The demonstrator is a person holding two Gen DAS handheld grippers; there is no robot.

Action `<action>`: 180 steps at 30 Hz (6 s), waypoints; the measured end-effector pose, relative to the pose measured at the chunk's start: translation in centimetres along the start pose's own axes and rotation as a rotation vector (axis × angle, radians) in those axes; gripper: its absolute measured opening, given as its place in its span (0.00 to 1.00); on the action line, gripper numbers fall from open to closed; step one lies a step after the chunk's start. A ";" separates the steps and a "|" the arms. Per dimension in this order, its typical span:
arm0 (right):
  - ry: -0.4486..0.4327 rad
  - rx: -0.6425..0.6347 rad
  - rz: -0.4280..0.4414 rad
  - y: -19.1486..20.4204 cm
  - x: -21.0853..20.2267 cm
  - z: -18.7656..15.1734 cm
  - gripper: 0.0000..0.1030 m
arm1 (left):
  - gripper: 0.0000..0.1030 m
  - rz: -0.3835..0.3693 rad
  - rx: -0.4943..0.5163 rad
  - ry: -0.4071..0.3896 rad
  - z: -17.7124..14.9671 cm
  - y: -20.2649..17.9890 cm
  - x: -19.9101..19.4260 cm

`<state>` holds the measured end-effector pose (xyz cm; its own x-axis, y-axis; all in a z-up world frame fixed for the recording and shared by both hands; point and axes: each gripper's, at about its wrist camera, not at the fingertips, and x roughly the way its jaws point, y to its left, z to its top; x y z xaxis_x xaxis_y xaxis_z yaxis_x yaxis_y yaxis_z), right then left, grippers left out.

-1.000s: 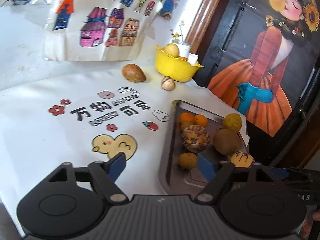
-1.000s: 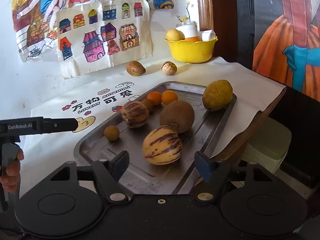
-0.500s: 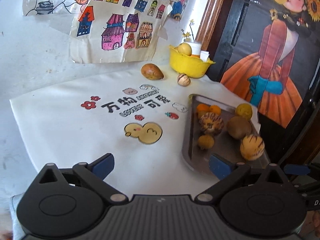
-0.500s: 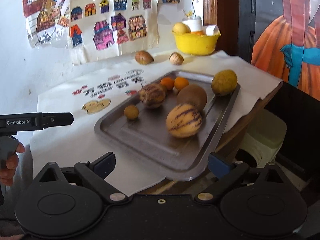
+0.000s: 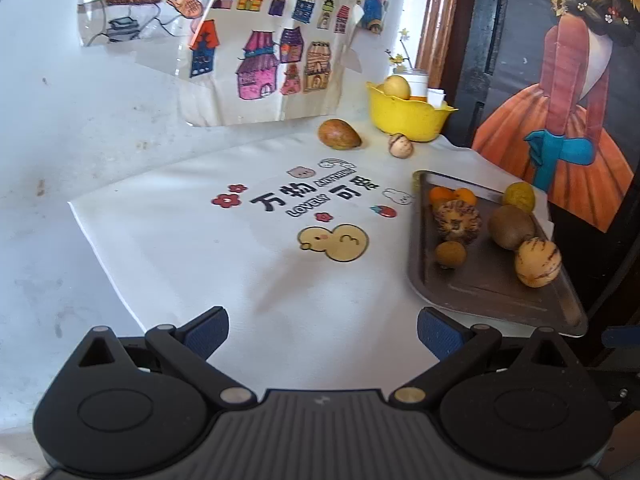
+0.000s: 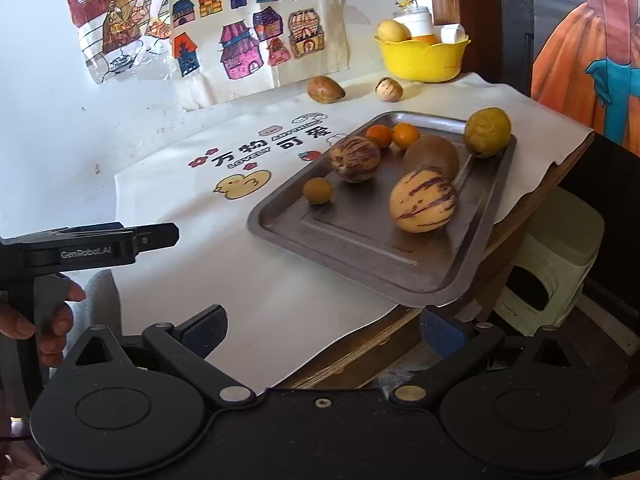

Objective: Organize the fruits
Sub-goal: 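Withdraw both open grippers from the tray toward the fruits beside the yellow bowl, then grasp the small striped melon with the right gripper while the left grasps the brown pear, then lift and carry the striped melon in right and brown pear in left to the tray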

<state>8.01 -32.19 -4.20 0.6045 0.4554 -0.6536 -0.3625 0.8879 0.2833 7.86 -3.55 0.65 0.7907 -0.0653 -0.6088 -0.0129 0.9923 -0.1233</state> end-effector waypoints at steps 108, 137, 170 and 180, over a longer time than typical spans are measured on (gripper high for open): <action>0.113 0.366 -0.190 -10.7 33.4 33.4 0.50 | 0.99 -0.169 0.233 -0.014 22.7 -1.4 35.5; 0.088 0.354 -0.076 -9.7 29.6 29.5 0.47 | 0.67 -0.193 0.146 0.020 20.8 -1.7 31.0; 0.104 0.229 0.002 -8.1 27.9 27.6 0.47 | 0.64 -0.252 0.197 -0.014 16.3 1.7 24.2; 0.109 0.202 0.004 -7.9 27.8 27.8 0.47 | 0.65 -0.239 0.165 0.029 15.7 1.8 24.0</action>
<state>47.40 -24.68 -5.07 0.5194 0.4589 -0.7208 -0.2089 0.8861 0.4137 36.43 -1.67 -1.94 0.7414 -0.2998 -0.6004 0.2733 0.9520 -0.1379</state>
